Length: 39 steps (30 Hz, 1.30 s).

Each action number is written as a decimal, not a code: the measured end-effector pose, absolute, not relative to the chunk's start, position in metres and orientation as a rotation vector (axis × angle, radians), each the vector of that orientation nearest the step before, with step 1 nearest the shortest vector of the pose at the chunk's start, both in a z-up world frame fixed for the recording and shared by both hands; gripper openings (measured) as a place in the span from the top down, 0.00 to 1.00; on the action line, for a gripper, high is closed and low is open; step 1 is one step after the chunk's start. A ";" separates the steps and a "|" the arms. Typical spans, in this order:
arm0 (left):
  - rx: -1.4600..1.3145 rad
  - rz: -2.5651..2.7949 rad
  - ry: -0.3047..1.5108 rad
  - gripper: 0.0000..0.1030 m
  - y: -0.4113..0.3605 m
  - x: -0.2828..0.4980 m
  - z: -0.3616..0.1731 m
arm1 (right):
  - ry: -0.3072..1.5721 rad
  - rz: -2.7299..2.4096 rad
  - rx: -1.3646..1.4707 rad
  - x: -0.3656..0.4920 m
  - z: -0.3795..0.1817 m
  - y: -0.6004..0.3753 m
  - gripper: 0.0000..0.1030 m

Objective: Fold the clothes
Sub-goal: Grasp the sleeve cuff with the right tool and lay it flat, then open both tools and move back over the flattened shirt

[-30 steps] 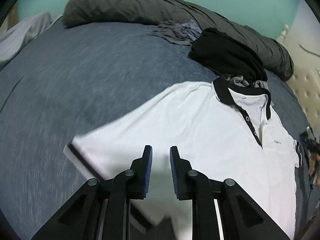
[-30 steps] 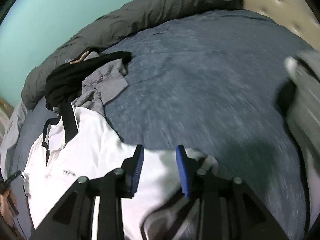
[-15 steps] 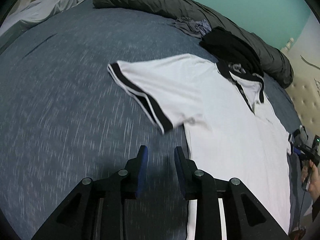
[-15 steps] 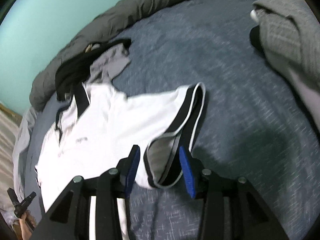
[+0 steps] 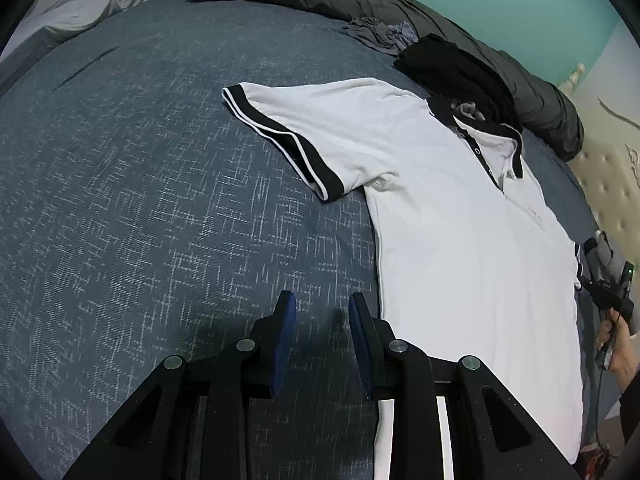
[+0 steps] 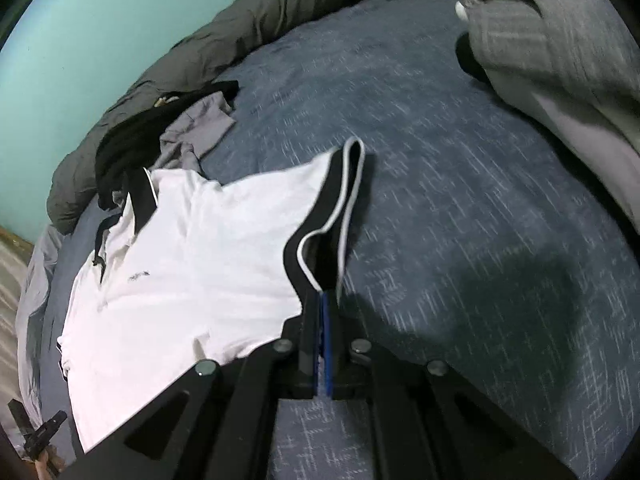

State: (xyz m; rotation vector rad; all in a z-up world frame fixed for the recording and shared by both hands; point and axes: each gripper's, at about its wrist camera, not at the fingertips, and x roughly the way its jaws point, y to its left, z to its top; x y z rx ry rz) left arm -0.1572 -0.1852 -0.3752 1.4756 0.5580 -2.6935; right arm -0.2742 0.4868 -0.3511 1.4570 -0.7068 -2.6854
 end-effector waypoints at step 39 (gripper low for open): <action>2.031 -2.582 0.503 0.54 -0.120 0.036 -0.389 | -0.479 -2.225 1.756 0.006 -0.311 0.433 0.59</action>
